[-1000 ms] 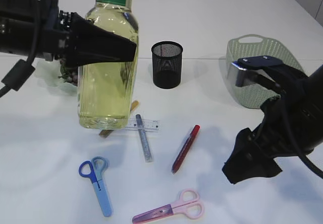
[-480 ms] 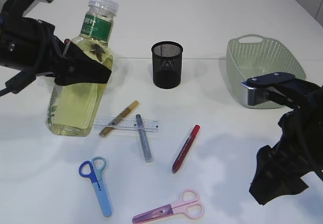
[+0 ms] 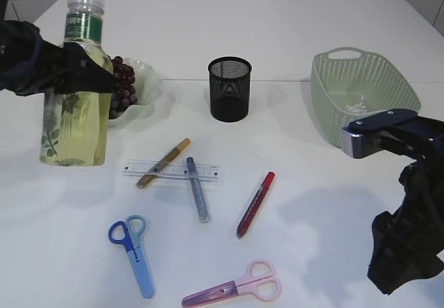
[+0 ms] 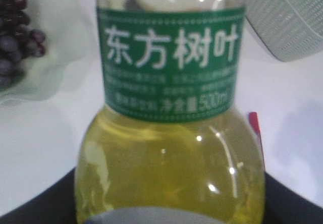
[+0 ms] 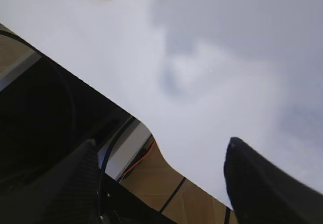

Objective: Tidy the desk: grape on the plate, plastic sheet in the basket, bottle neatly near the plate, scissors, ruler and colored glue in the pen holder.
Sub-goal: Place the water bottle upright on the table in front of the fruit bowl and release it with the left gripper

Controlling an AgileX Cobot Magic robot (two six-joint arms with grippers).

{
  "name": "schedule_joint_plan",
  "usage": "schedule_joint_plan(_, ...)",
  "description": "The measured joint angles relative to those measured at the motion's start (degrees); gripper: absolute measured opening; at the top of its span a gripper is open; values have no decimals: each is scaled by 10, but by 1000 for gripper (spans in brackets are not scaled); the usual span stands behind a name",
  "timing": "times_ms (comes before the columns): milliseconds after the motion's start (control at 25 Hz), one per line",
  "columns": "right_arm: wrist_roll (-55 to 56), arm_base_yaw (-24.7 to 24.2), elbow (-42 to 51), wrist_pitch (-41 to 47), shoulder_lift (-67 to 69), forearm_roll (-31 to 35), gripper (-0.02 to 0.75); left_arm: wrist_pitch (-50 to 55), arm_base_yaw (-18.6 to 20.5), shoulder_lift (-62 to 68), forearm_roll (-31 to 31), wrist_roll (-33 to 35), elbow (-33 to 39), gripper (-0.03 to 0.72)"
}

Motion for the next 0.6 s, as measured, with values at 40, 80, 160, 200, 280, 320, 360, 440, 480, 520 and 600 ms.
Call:
schedule_joint_plan(40, 1, 0, 0, 0, 0, -4, 594, -3, 12, 0, 0, -11, 0, 447)
schedule_joint_plan(80, 2, 0, 0, 0, 0, -7, 594, -3, 21, 0, 1, -17, 0, 447)
schedule_joint_plan(160, 6, 0, 0, 0, 0, -14, 594, -3, 43, 0, 11, -30, 0, 447)
schedule_joint_plan(200, 6, 0, 0, 0, 0, -17, 594, -3, 52, 0, 18, -39, 0, 447)
schedule_joint_plan(280, 8, 0, 0, 2, 0, -20, 594, 0, 70, 0, 24, -45, 0, 447)
schedule_joint_plan(320, 8, 0, 0, 2, 0, -22, 594, 1, 77, 0, 25, -48, 0, 447)
schedule_joint_plan(360, 8, 0, 0, 4, 0, -21, 594, 4, 82, 0, 25, -49, 0, 447)
schedule_joint_plan(440, 8, 0, 0, 6, 0, -22, 594, 8, 89, 0, 27, -51, 0, 447)
schedule_joint_plan(480, 8, 0, 0, 7, -1, -22, 594, 9, 90, 0, 29, -52, 0, 447)
schedule_joint_plan(520, 8, 0, 0, 7, -1, -22, 594, 11, 91, 0, 30, -52, 0, 447)
schedule_joint_plan(600, 8, 0, 0, 12, -1, -22, 594, 11, 91, 0, 30, -52, 0, 447)
